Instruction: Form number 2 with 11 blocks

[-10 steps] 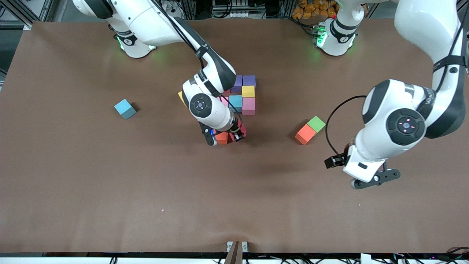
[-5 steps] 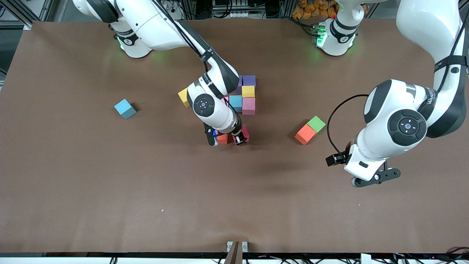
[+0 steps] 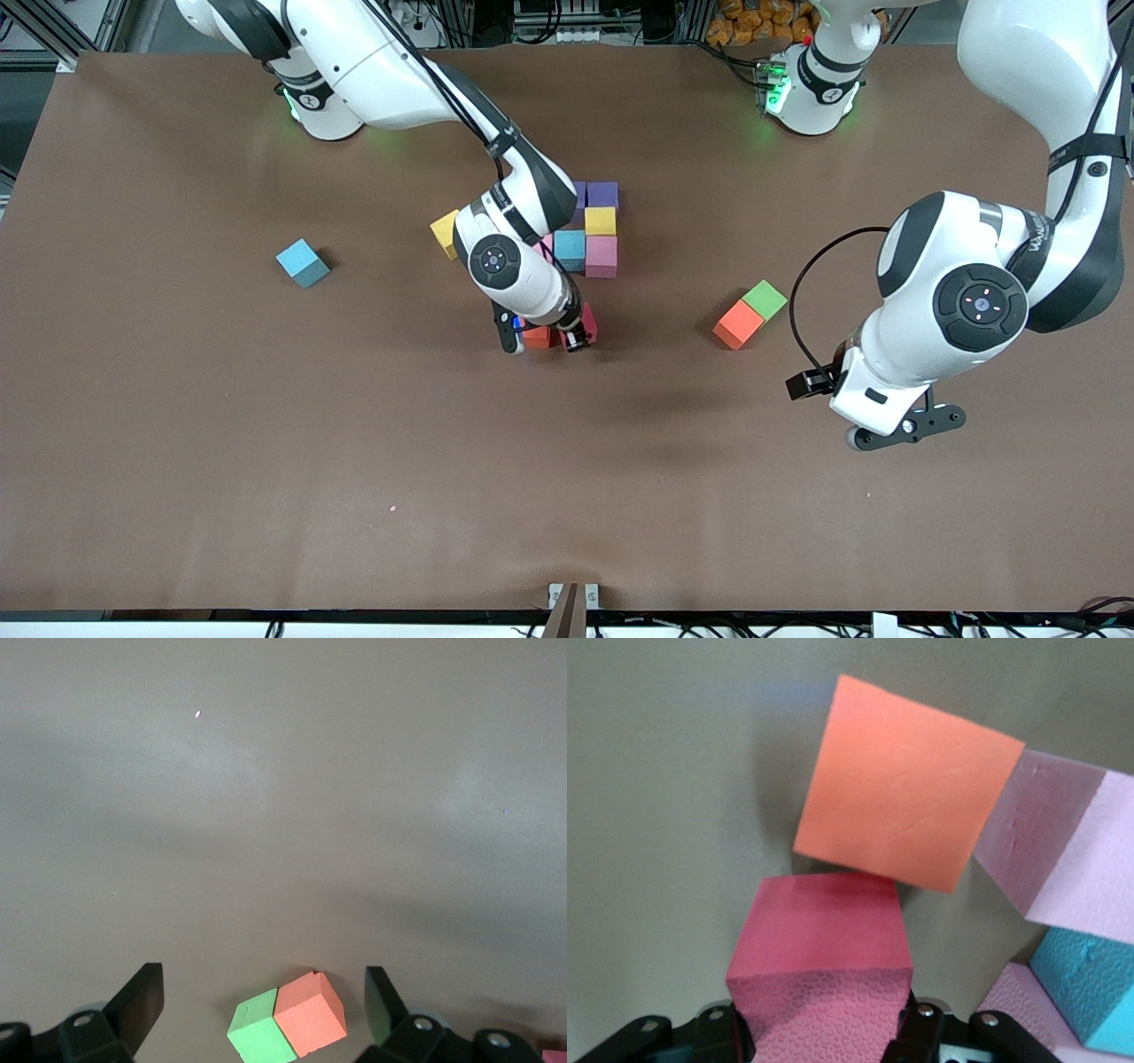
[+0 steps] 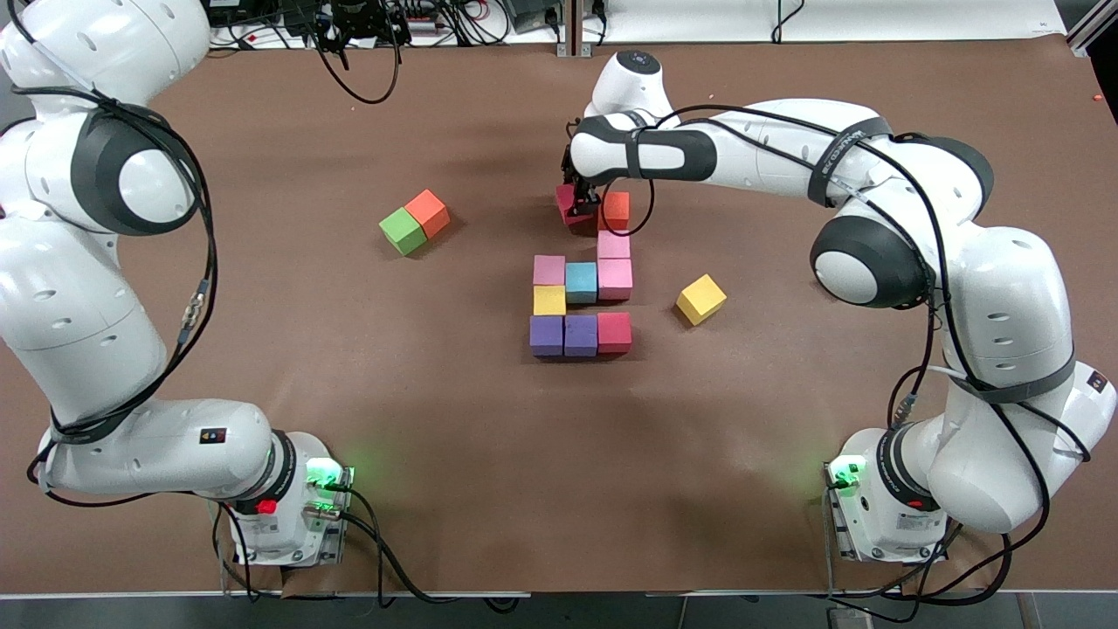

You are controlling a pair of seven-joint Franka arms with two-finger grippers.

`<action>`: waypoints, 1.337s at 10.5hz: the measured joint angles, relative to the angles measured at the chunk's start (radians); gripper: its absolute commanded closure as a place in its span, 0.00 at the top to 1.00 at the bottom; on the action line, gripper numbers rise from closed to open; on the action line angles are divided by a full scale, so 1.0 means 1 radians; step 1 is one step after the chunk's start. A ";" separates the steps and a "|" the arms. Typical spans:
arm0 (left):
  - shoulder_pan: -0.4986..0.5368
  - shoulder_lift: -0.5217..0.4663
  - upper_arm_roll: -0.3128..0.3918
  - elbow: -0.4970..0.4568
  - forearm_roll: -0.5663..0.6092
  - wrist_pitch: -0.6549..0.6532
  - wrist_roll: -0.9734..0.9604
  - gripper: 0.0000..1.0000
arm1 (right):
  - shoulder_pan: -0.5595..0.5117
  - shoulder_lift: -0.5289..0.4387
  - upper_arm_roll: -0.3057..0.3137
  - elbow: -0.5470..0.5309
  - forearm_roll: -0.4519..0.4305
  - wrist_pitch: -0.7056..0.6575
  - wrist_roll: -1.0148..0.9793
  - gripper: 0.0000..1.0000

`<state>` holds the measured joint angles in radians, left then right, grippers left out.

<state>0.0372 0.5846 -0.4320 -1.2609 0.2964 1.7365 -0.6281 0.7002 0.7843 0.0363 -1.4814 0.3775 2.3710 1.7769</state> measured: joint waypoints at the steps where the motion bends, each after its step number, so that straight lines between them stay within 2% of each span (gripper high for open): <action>1: 0.000 0.000 0.000 -0.001 0.000 0.000 0.001 1.00 | 0.000 0.001 -0.001 -0.010 0.000 0.012 0.000 0.14; 7: -0.002 -0.001 -0.016 -0.045 -0.001 0.000 0.115 1.00 | -0.008 0.002 -0.005 -0.028 0.001 0.037 0.081 0.14; 10: -0.001 -0.001 -0.017 -0.074 -0.001 0.000 0.190 1.00 | 0.012 0.002 -0.002 -0.046 0.001 0.106 0.163 0.15; 14: 0.001 -0.001 -0.016 -0.090 -0.001 0.000 0.252 1.00 | 0.019 -0.001 -0.002 -0.079 0.001 0.120 0.177 0.17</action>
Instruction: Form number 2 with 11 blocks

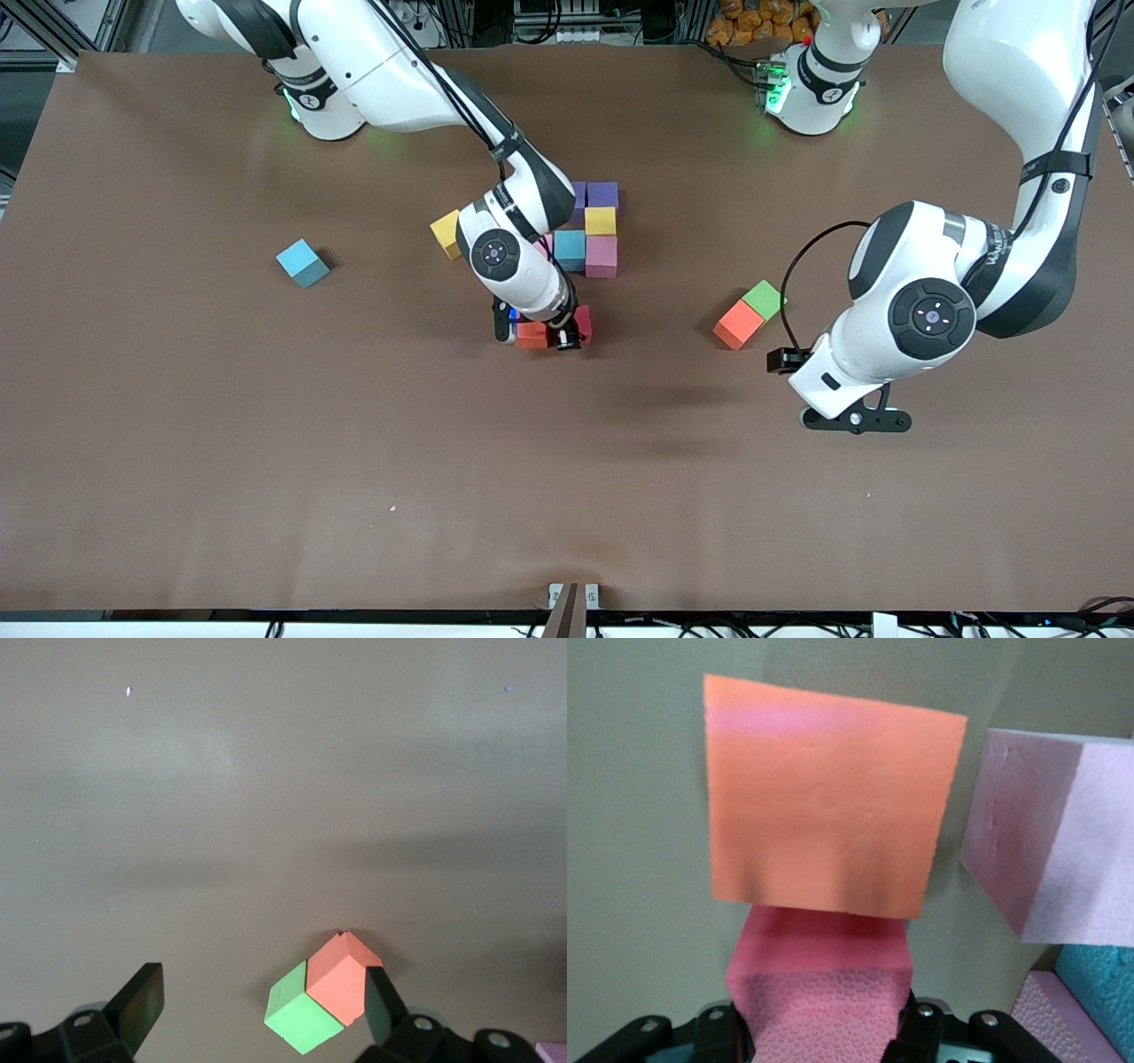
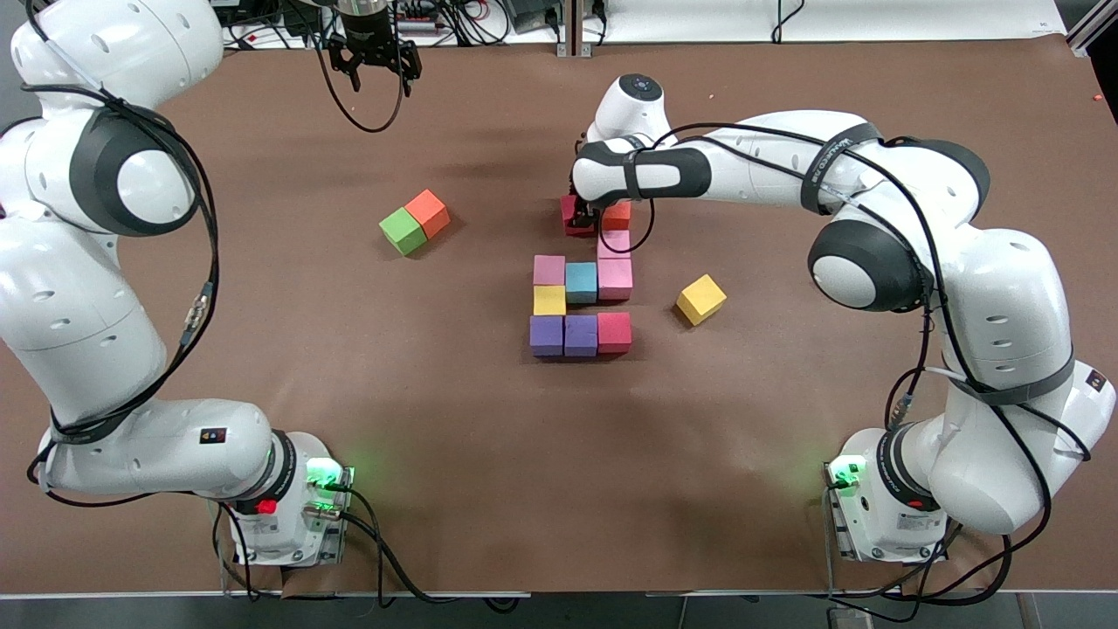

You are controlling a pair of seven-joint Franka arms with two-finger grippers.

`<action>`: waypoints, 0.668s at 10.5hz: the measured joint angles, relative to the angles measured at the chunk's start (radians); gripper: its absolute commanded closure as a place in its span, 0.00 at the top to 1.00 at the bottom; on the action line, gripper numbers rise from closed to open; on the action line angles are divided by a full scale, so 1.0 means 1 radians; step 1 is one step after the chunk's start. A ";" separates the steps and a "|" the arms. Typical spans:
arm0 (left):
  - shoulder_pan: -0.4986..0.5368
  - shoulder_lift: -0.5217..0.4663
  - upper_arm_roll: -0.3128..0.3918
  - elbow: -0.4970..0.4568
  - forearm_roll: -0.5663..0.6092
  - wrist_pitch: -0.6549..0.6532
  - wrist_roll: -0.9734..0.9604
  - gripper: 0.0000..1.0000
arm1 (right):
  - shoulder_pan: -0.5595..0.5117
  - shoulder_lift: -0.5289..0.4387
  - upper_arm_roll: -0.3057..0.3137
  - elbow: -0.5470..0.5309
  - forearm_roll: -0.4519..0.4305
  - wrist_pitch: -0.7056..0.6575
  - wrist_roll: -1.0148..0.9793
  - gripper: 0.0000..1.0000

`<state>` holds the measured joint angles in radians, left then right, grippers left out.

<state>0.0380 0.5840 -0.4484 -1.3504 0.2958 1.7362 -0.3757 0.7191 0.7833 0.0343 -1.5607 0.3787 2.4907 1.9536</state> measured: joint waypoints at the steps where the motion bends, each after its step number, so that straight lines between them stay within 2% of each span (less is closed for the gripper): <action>1: -0.001 0.000 -0.001 -0.002 0.000 0.000 0.000 1.00 | 0.000 0.000 0.000 0.000 0.000 0.000 0.000 0.18; 3: -0.006 0.000 -0.003 -0.002 0.000 0.000 0.000 1.00 | -0.001 0.000 -0.001 -0.001 0.000 0.000 0.001 0.27; 4: -0.011 0.000 -0.003 -0.002 0.000 0.000 0.000 1.00 | -0.001 -0.001 -0.002 -0.001 0.000 0.000 0.001 0.47; 5: -0.017 0.000 -0.003 -0.002 0.000 0.000 0.000 1.00 | -0.002 -0.001 -0.002 -0.002 0.000 0.000 0.001 0.99; 7: -0.034 0.001 -0.004 -0.006 -0.005 0.000 -0.009 1.00 | -0.003 -0.001 -0.004 -0.003 -0.001 0.000 0.000 1.00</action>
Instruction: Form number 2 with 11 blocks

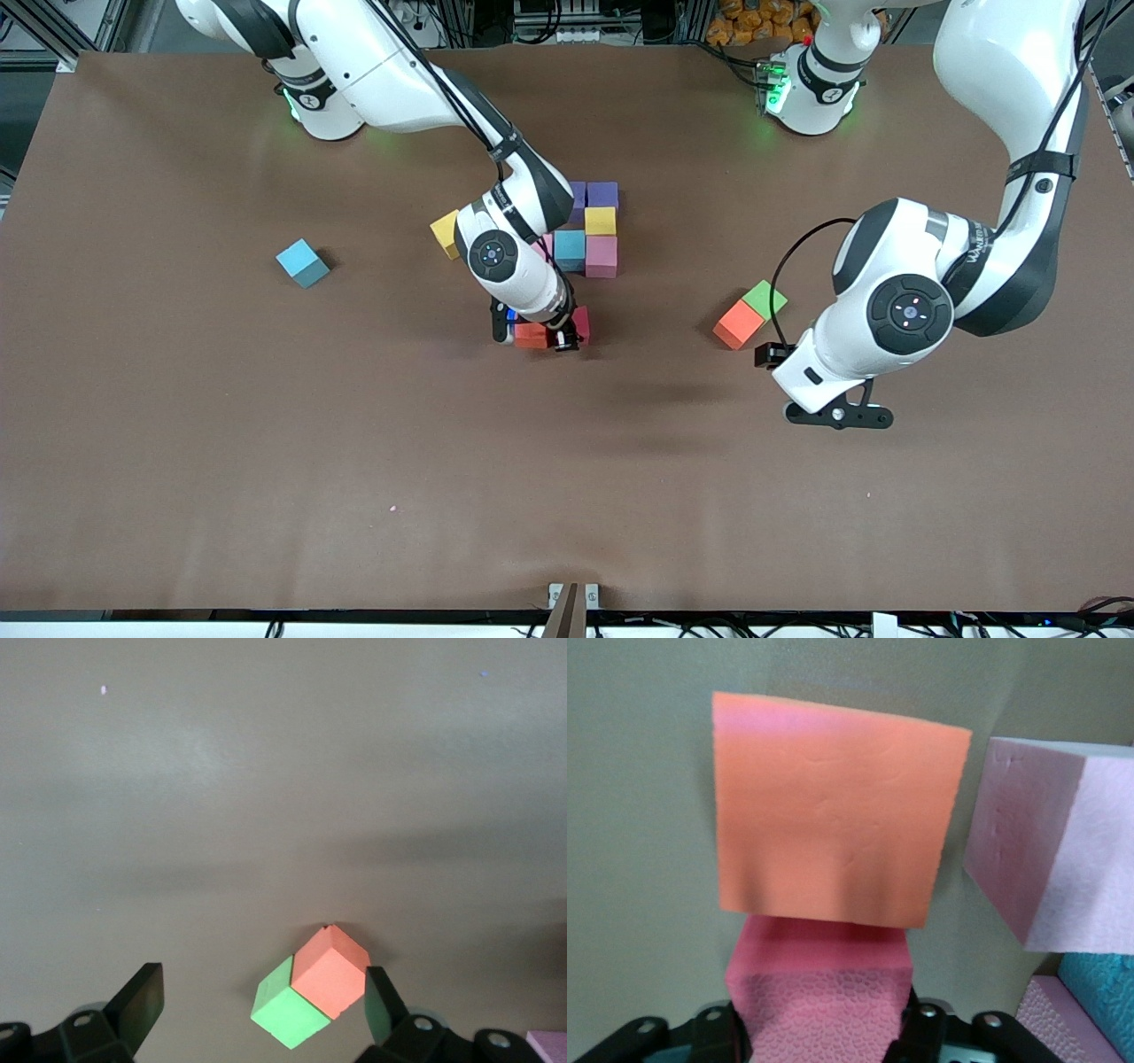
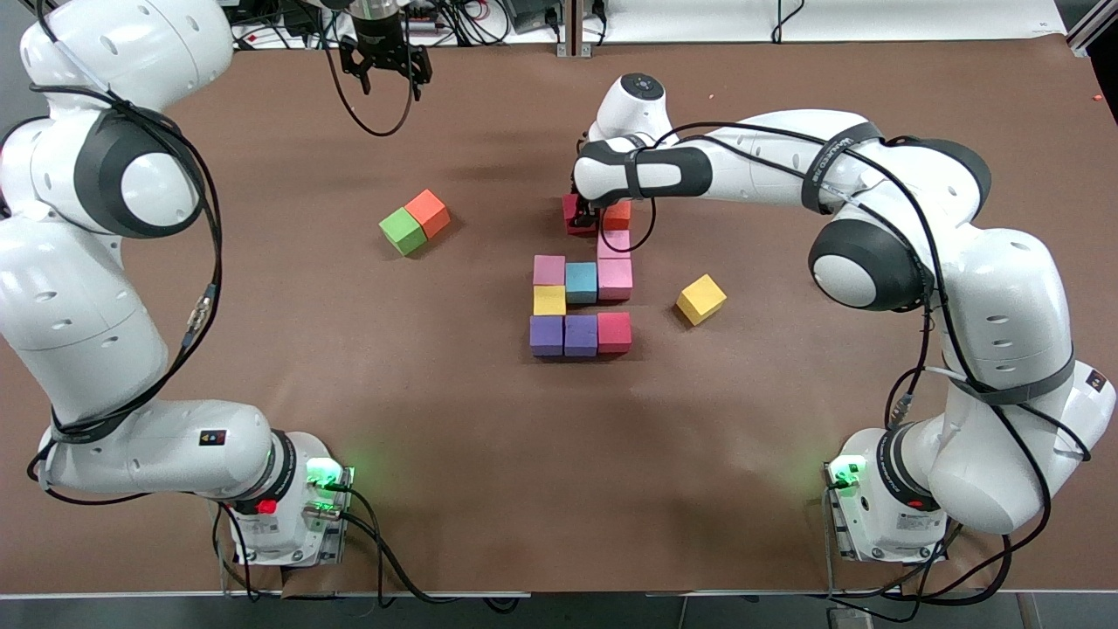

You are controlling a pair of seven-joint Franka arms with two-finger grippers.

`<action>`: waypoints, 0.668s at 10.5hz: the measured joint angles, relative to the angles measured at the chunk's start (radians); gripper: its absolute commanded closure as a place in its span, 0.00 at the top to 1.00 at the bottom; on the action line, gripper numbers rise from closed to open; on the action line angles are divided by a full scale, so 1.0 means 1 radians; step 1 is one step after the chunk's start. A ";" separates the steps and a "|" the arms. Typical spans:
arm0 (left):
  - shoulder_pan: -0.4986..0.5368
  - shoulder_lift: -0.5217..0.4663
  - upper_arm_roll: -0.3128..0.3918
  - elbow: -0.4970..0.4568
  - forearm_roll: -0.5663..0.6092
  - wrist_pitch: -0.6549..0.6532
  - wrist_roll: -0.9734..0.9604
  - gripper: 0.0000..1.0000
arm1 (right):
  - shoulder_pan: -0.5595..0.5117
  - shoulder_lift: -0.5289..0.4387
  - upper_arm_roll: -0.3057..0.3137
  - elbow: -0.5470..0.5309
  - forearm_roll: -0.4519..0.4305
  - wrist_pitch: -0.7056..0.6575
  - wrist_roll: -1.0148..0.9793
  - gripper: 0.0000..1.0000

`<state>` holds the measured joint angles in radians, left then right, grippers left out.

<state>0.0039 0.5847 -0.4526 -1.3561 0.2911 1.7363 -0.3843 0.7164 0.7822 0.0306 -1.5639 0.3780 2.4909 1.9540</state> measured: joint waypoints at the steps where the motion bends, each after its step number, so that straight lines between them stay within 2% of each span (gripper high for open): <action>1: -0.016 0.001 0.000 -0.006 -0.001 0.000 -0.022 1.00 | 0.000 0.000 -0.002 -0.001 0.000 0.000 0.000 1.00; 5: -0.042 0.005 -0.017 -0.060 0.000 0.019 -0.029 1.00 | -0.008 -0.066 -0.005 0.003 -0.001 -0.063 -0.001 1.00; 7: -0.041 -0.007 -0.040 -0.132 0.000 0.086 0.007 1.00 | -0.033 -0.118 -0.007 0.010 -0.003 -0.137 -0.005 1.00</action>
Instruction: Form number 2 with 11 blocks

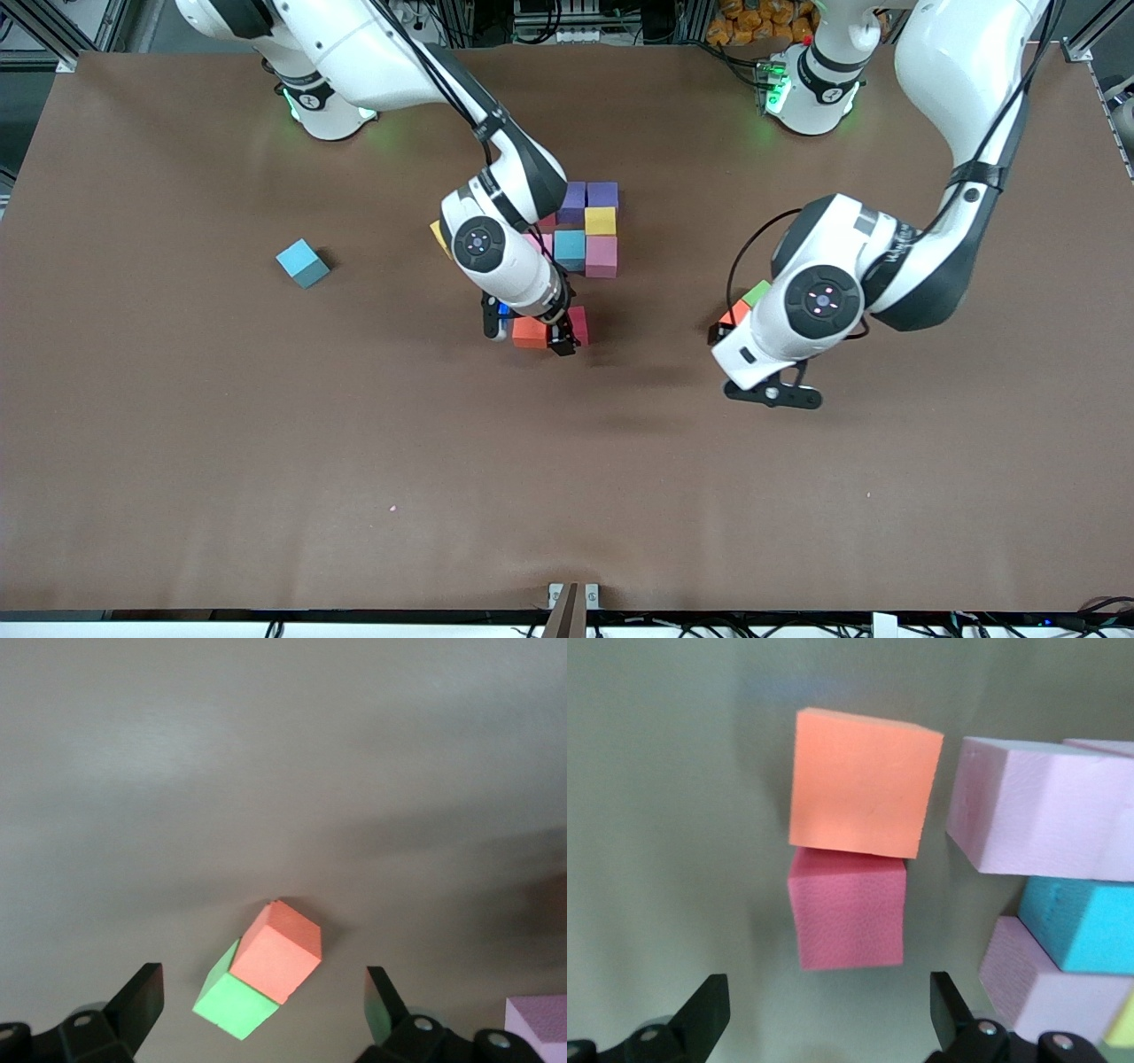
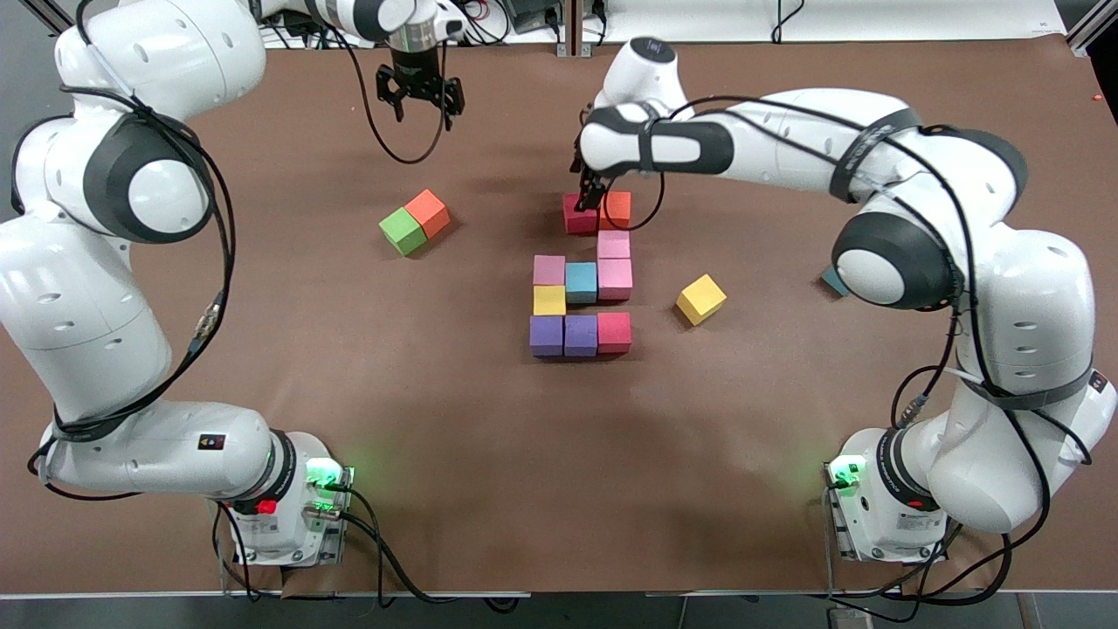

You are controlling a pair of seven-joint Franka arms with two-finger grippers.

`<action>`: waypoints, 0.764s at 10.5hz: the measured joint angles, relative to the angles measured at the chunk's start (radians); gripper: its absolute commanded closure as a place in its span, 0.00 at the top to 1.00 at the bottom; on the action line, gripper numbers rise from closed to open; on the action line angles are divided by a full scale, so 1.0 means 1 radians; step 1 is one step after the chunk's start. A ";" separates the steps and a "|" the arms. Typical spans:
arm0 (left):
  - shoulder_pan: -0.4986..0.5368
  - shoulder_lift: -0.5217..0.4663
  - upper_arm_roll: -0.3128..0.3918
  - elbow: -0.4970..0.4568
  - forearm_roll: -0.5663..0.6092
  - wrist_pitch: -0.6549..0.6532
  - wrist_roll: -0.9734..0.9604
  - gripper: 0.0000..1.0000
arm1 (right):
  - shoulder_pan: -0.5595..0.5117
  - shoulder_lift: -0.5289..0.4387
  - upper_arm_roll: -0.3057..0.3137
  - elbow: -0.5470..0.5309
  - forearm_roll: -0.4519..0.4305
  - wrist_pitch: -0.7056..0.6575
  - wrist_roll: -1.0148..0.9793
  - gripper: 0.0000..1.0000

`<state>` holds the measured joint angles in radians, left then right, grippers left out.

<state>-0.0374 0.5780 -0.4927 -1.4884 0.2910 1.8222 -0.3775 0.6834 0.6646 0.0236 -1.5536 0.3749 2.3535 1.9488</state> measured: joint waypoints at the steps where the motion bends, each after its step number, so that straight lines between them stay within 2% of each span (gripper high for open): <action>1: 0.000 -0.015 -0.007 -0.056 0.000 0.053 0.015 1.00 | -0.017 -0.017 0.000 0.004 -0.003 -0.026 -0.022 1.00; 3: 0.001 -0.055 -0.013 -0.162 0.000 0.123 0.085 1.00 | -0.058 -0.032 -0.002 0.020 -0.015 -0.058 -0.112 1.00; 4: 0.006 -0.071 -0.012 -0.198 0.000 0.142 0.124 1.00 | -0.080 -0.032 -0.003 0.037 -0.048 -0.086 -0.162 1.00; 6: 0.018 -0.090 -0.013 -0.260 0.000 0.195 0.179 1.00 | -0.145 -0.032 -0.004 0.077 -0.123 -0.150 -0.285 1.00; 8: 0.032 -0.093 -0.013 -0.304 0.000 0.244 0.239 1.00 | -0.199 -0.032 -0.005 0.100 -0.135 -0.184 -0.412 1.00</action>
<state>-0.0052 0.4848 -0.5060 -1.7921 0.2914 2.0657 -0.1386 0.4844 0.6322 0.0190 -1.4533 0.2397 2.1692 1.5370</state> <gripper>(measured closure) 0.000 0.000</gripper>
